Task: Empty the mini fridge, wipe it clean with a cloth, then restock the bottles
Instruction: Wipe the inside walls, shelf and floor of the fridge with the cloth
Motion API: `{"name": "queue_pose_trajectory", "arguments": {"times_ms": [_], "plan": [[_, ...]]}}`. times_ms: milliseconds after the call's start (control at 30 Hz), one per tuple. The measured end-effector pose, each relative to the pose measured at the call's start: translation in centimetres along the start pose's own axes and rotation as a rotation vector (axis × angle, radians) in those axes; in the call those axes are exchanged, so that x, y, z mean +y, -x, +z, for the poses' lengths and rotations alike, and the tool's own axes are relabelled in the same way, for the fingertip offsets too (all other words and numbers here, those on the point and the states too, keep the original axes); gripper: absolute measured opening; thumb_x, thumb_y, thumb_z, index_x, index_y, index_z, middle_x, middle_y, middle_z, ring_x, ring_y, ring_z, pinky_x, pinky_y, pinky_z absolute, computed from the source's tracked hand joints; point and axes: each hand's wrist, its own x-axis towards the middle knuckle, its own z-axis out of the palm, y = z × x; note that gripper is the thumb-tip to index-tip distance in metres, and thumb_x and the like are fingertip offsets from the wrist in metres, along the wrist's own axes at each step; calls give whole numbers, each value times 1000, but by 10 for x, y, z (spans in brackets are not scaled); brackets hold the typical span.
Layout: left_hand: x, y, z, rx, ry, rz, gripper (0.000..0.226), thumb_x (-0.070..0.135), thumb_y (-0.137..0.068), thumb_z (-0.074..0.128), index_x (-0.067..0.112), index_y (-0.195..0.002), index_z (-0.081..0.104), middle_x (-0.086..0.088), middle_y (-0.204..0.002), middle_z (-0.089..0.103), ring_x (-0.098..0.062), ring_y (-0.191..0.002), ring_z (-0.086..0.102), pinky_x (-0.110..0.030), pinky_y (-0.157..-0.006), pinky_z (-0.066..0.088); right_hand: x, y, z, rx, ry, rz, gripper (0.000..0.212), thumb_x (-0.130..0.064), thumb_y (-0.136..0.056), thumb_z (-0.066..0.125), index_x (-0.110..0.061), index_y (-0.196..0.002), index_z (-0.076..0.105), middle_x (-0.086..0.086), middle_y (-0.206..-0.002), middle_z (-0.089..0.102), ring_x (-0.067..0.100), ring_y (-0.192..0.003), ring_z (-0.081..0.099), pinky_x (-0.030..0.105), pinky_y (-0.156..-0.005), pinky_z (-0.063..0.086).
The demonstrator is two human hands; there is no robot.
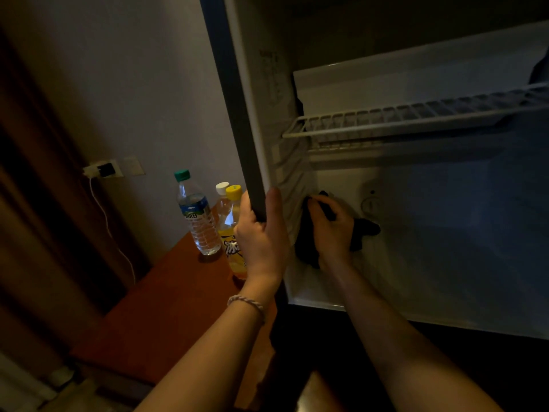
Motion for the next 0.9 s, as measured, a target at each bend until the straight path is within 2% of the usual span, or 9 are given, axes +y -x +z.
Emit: {"name": "queue_pose_trajectory", "arguments": {"times_ms": [200, 267, 400, 600, 767, 833, 900], "plan": [[-2, -1, 0, 6, -22, 8, 27, 56, -90, 47, 29, -91, 54, 15, -58, 54, -2, -50, 47, -21, -48, 38, 7, -27, 3, 1, 90, -23, 5, -16, -93, 67, -15, -91, 72, 1, -93, 70, 16, -92, 67, 28, -86, 56], [-2, -1, 1, 8, -19, 13, 26, 54, -90, 47, 29, -90, 53, 15, -58, 54, -1, -49, 47, -19, -47, 38, 7, -26, 3, -6, 96, -35, 12, -18, -94, 65, -17, -82, 68, -2, -86, 67, 11, -85, 65, 22, -80, 55], [-3, -1, 0, -3, -15, 16, 27, 55, -91, 47, 29, -88, 53, 14, -60, 55, -1, -50, 49, -19, -49, 41, 8, -22, 4, -7, 93, -101, 26, -18, -97, 60, -3, -77, 65, 0, -75, 63, 9, -73, 60, 20, -71, 51], [-2, 0, 0, -9, -16, 16, 26, 56, -91, 47, 30, -91, 53, 8, -63, 56, -3, -53, 51, -23, -50, 43, 1, -3, 4, -9, -1, 13, 8, -17, -93, 66, -26, -93, 65, -8, -95, 65, 3, -86, 62, 12, -72, 50], [2, 0, 0, 4, -9, 28, 23, 52, -91, 48, 29, -88, 53, 9, -62, 56, 0, -53, 52, -15, -51, 41, -5, 1, 4, 14, -33, 125, 37, -24, -90, 69, -26, -125, 55, -6, -111, 61, 10, -99, 61, 24, -85, 52], [1, 0, 1, -6, 2, 18, 26, 54, -91, 48, 28, -88, 53, 12, -60, 55, 0, -51, 50, -15, -49, 40, -6, -4, 6, 47, -10, 213, 47, -35, -91, 65, -27, -136, 52, -1, -121, 61, 18, -107, 61, 35, -95, 52], [-1, 0, 1, -12, 1, 6, 29, 56, -90, 47, 28, -87, 52, 12, -58, 54, -1, -50, 49, -15, -48, 39, -9, -8, 10, 56, 23, 287, 48, -52, -94, 53, -25, -134, 57, 1, -126, 62, 22, -111, 60, 39, -99, 50]]}}
